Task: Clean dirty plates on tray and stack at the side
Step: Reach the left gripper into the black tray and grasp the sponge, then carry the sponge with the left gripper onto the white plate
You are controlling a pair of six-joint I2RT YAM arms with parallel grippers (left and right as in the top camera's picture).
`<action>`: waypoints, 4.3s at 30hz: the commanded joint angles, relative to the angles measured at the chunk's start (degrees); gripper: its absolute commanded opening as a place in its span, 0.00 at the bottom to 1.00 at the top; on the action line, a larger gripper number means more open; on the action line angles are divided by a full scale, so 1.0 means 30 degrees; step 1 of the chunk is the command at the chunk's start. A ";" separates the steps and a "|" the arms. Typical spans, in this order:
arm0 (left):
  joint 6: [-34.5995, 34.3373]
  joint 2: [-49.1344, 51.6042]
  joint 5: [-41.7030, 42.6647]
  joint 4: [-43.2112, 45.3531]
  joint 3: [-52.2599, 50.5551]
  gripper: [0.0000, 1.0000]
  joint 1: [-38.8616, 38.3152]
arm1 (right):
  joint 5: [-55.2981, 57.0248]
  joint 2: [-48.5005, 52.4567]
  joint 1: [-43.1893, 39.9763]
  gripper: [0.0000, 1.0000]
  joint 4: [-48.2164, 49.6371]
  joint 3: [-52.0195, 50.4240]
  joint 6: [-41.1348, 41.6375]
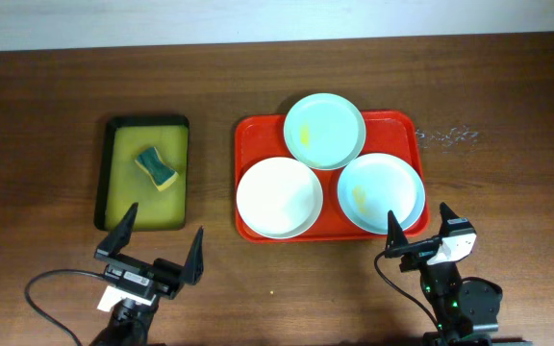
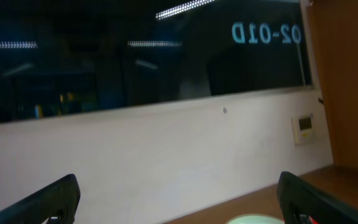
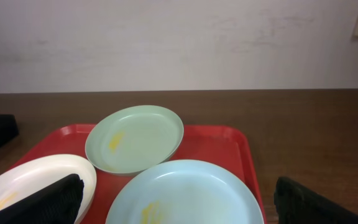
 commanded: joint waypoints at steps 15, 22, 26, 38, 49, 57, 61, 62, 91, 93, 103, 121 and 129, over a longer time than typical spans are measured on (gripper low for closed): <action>0.1173 2.4385 -0.4007 -2.1034 2.2760 0.99 0.0095 | 0.0168 -0.0058 0.0175 0.99 -0.0080 -0.0117 0.0066; -0.3330 3.1059 -0.2914 -1.8753 2.2797 0.99 0.2521 | 0.0168 -0.0051 0.0175 0.99 -0.0080 -0.0117 0.0066; -0.6346 3.3274 -0.3672 -1.7711 2.2804 0.99 0.2528 | 0.0168 -0.0058 0.0175 0.99 -0.0080 -0.0117 0.0066; -0.7759 3.5758 -0.7934 -2.3445 2.7015 0.84 0.1501 | 0.0168 -0.0058 0.0175 0.99 -0.0080 -0.0117 0.0073; -0.8247 3.9029 -0.7701 -2.3372 2.6869 0.57 0.1479 | 0.0168 -0.0058 0.0175 0.99 -0.0080 -0.0117 0.0066; -0.8247 3.9080 -0.7774 -2.2804 2.5543 0.38 0.1464 | 0.0168 -0.0051 0.0175 0.98 -0.0080 -0.0117 0.0073; -0.8240 3.9073 -0.7919 -2.2797 2.5529 0.26 0.1486 | 0.0168 -0.0058 0.0175 0.99 -0.0080 -0.0117 0.0066; -0.8233 3.9066 -0.8051 -2.2797 2.5551 0.16 0.1486 | 0.0168 -0.0051 0.0175 0.99 -0.0080 -0.0117 0.0066; -0.6528 3.2130 -0.6994 -2.7190 2.8582 0.00 -0.0015 | 0.0168 -0.0058 0.0175 0.99 -0.0080 -0.0117 0.0073; -0.6397 3.2625 -0.4903 -2.7044 2.6833 0.00 -0.1188 | 0.0168 -0.0051 0.0175 0.99 -0.0080 -0.0117 0.0066; -0.6550 3.4337 -0.4998 -2.3044 2.4013 0.00 -1.0018 | 0.0168 -0.0051 0.0175 0.99 -0.0080 -0.0117 0.0066; -0.7242 3.1102 -0.7147 -2.4822 2.7168 0.99 -0.7053 | 0.0168 -0.0051 0.0175 0.99 -0.0080 -0.0117 0.0066; -0.7242 2.9361 -0.7140 -2.8815 2.7154 0.99 -0.2011 | -0.8131 -0.0058 0.0175 0.99 0.4248 -0.0117 0.7176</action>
